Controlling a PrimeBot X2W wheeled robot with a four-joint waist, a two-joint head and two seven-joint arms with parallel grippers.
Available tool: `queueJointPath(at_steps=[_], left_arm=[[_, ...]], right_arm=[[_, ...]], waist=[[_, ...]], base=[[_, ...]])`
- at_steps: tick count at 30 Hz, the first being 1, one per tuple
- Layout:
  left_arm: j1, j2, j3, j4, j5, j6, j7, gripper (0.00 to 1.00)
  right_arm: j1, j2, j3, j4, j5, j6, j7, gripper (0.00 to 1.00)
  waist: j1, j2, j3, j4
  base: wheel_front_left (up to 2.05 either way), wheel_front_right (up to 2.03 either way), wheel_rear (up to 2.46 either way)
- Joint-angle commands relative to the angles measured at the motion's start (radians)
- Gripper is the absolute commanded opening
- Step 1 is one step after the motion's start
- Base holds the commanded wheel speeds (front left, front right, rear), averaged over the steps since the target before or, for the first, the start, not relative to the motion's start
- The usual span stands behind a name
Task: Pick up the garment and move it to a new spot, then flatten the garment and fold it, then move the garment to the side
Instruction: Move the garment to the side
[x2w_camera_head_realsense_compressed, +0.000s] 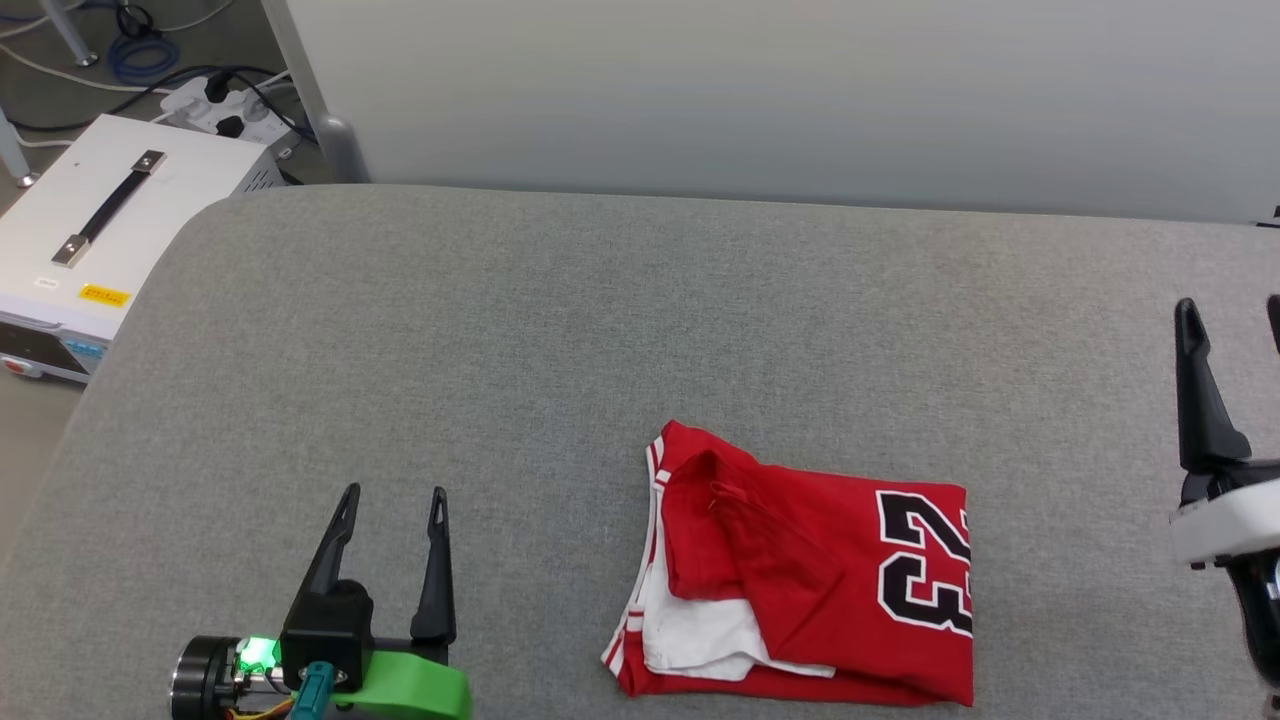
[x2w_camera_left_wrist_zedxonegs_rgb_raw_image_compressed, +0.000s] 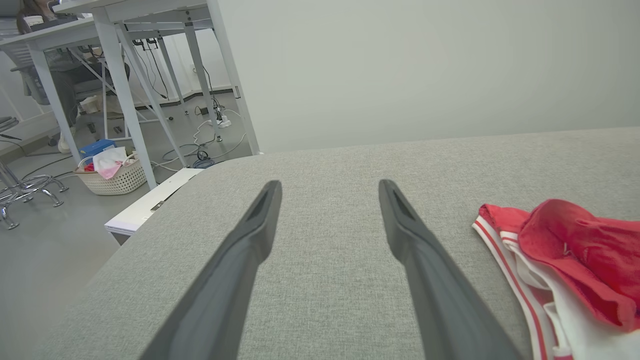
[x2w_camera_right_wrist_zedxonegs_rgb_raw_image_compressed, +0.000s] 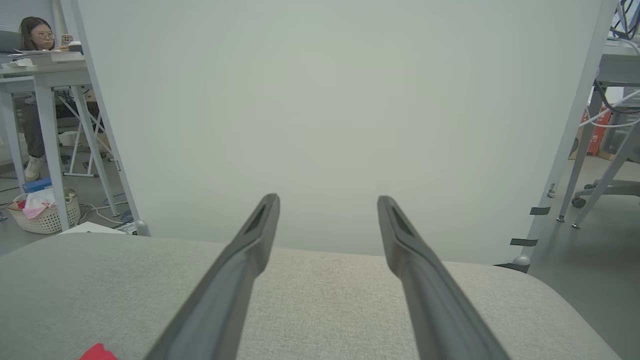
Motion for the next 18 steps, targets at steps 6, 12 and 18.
queueJointPath(at_steps=[6,12,18], left_arm=[[-0.041,-0.012,-0.01,0.007,-0.003,-0.005,-0.006,1.0],[-0.059,-0.018,-0.018,0.005,-0.002,-0.008,-0.006,1.0],[-0.079,-0.023,-0.025,0.005,-0.002,-0.012,-0.006,1.0]], right_arm=[[-0.087,-0.13,0.132,0.017,0.213,-0.001,0.306,1.0],[-0.105,-0.225,0.251,0.043,0.382,-0.001,0.584,1.0],[-0.089,-0.279,0.344,0.089,0.501,-0.001,0.784,1.0]], waist=[[0.0001,0.0,0.028,0.023],[0.0001,0.0,0.057,0.039],[0.0001,0.0,0.09,0.057]], base=[[0.0,0.0,0.0],[0.0,0.0,0.0],[0.0,0.0,0.0]])
